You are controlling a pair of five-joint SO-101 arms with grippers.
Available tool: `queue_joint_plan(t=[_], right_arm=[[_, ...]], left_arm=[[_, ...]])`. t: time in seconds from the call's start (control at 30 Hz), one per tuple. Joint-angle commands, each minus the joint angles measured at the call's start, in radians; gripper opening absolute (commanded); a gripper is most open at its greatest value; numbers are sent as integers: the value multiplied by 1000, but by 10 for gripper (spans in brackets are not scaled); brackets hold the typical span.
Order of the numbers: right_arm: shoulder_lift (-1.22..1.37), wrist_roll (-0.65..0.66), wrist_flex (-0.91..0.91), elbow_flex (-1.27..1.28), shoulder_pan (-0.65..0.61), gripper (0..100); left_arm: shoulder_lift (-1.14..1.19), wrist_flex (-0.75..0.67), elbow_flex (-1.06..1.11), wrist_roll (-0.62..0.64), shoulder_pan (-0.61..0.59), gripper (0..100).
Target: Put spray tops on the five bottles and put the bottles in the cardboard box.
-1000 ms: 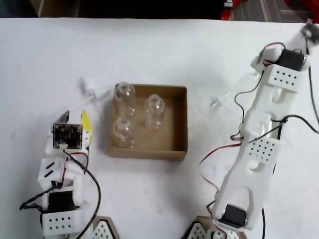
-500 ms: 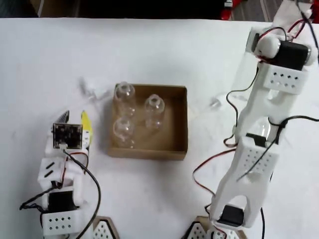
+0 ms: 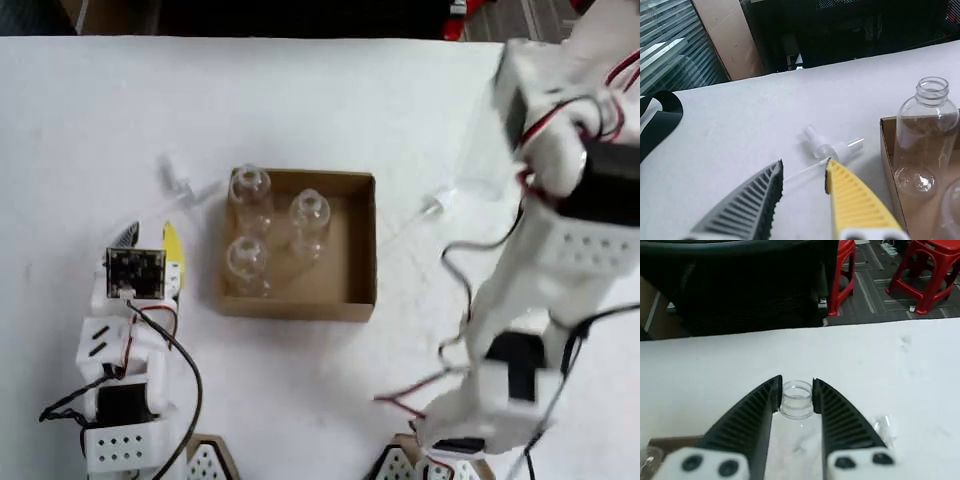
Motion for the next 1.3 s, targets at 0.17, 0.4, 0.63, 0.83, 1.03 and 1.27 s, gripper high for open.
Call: queue_joint_plan(t=[0.17, 0.4, 0.63, 0.83, 1.03, 1.27], right_arm=[[-478, 12, -119, 582, -228, 16], [-773, 18, -536, 1168, -239, 16], [-1036, 48, -1138, 1795, -331, 15], [-1098, 166, -1438, 2085, -499, 15], [-975, 161, -1748, 2200, -475, 15], [-880, 160, -1804, 2199, -423, 15]], left_arm=[[-10, 11, -2, -11, -12, 131], [-10, 12, -2, -11, -10, 131], [-10, 12, -2, -9, -10, 131], [-10, 12, -2, -9, -10, 131], [-10, 12, -2, -11, -10, 131], [-10, 12, -2, -12, -10, 131]])
